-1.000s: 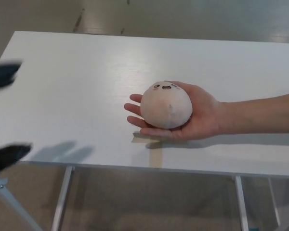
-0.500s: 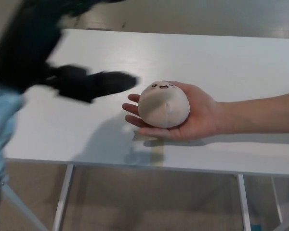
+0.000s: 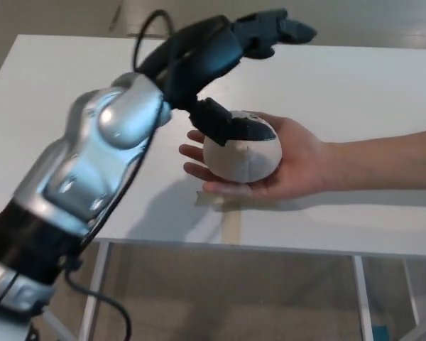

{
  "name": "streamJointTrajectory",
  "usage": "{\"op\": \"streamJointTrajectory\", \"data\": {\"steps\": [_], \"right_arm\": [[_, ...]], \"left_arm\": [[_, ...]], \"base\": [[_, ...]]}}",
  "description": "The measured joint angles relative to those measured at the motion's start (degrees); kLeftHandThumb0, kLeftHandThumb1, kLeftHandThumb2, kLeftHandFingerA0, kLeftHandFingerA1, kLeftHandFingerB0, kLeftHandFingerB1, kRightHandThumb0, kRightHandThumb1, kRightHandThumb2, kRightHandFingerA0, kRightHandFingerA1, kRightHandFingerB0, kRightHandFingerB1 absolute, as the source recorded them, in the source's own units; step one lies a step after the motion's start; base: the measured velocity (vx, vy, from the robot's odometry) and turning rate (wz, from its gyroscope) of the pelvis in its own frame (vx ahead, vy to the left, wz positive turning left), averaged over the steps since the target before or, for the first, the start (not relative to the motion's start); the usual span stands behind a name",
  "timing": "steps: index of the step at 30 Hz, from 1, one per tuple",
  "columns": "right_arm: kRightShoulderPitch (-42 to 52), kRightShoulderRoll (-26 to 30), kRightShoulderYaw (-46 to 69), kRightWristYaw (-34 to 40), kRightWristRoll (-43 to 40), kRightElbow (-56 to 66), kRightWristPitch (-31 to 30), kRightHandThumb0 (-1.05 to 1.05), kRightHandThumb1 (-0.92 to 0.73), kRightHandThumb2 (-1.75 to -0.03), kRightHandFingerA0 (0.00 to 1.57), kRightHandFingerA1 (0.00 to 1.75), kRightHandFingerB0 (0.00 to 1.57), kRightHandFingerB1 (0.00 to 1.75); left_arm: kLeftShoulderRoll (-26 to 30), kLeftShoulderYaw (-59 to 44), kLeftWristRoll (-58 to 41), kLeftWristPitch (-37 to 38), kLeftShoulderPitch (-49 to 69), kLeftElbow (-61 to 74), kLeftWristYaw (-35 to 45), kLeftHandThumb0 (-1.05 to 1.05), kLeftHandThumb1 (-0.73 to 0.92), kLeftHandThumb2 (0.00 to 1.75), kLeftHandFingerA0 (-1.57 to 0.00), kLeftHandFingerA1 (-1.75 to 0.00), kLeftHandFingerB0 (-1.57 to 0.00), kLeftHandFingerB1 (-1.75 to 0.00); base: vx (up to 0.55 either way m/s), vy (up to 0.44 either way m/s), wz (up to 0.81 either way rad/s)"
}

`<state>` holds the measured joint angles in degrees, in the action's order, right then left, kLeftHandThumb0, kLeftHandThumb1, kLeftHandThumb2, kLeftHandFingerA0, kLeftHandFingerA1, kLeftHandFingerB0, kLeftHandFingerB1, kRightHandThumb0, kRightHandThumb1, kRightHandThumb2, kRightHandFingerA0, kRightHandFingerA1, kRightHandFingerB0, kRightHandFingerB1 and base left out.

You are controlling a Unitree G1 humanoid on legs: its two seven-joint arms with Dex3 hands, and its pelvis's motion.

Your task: Use the left hand to take the pink dumpling toy on a person's hand and put it on the desk.

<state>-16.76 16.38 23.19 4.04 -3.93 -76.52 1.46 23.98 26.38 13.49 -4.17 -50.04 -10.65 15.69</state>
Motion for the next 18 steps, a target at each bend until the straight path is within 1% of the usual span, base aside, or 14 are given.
{"op": "streamJointTrajectory", "data": {"steps": [1,5,11,12,14,15,18], "right_arm": [[0.0,0.0,0.0,0.0,0.0,0.0,0.0,-0.28,-0.64,-0.58,0.74,0.50,0.59,0.45],[0.1,0.5,0.0,-0.2,0.0,-0.1,-0.3,-0.29,-0.64,-0.58,0.74,0.50,0.59,0.45],[0.8,0.5,0.0,-0.2,-0.1,-0.3,-0.5,-0.28,-0.63,-0.58,0.74,0.50,0.60,0.45],[0.8,0.5,0.1,-0.3,-0.1,-0.3,-0.5,-0.29,-0.63,-0.58,0.74,0.50,0.60,0.45],[0.8,0.5,0.2,-0.4,-0.2,-0.3,-0.5,-0.29,-0.63,-0.58,0.74,0.50,0.60,0.45],[0.8,0.5,0.2,-0.4,-0.2,-0.3,-0.5,-0.29,-0.63,-0.57,0.74,0.50,0.60,0.45],[0.8,0.5,0.1,-0.4,-0.2,-0.3,-0.5,-0.29,-0.63,-0.57,0.73,0.50,0.62,0.46]], "left_arm": [[0.0,0.0,0.0,0.0,0.0,0.0,0.0,-0.59,0.41,0.69,-0.24,-0.41,-0.17,-0.36],[-2.1,4.6,4.7,-3.1,-3.7,-8.7,0.6,-0.61,0.41,0.69,-0.22,-0.40,-0.15,-0.35],[-2.7,7.0,9.4,-6.4,-5.4,-12.9,2.0,-0.61,0.41,0.69,-0.20,-0.40,-0.14,-0.35],[-2.7,7.1,10.2,-7.0,-5.5,-12.8,2.2,-0.29,0.24,0.85,-0.08,-0.51,-0.07,-0.50],[-2.8,7.1,11.1,-7.7,-5.5,-12.5,2.6,-0.29,0.24,0.85,-0.08,-0.51,-0.07,-0.50],[-2.8,7.1,11.4,-7.9,-5.5,-12.4,2.8,-0.62,0.41,0.69,-0.20,-0.40,-0.15,-0.35],[-2.9,7.1,12.4,-8.3,-5.5,-11.8,3.0,-0.62,0.41,0.70,-0.20,-0.40,-0.15,-0.35]], "base": [[0.00,0.000,0.00],[0.00,0.000,0.00],[0.00,0.000,0.00],[0.00,0.000,0.00],[0.00,0.000,0.00],[0.00,0.000,0.00],[0.00,0.000,0.00]]}}
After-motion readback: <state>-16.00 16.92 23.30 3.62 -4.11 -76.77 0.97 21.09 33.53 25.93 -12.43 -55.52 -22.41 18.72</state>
